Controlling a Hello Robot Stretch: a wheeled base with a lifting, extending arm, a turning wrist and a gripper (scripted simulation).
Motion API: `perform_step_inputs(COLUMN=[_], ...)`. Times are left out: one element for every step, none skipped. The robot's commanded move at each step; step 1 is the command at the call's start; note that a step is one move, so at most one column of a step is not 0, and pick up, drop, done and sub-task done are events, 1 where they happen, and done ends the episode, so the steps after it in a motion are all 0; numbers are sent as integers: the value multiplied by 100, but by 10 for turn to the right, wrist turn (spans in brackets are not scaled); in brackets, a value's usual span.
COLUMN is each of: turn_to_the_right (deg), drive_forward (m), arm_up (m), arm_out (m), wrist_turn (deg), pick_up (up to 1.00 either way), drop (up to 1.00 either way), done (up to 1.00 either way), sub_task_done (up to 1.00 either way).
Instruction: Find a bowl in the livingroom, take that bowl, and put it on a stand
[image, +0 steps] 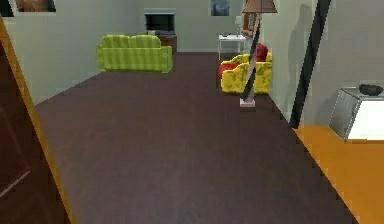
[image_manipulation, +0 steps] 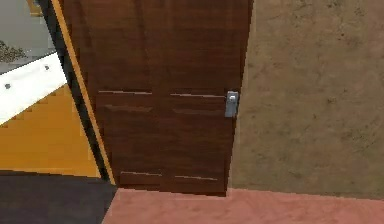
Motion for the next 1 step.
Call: perform_step_inputs(turn_to_the_right=[0], drive_forward=[100], arm_up=[0], arm_out=[0], wrist_turn=[0], pick_up=[0], drop=[0], done=[0], sub_task_done=[0])
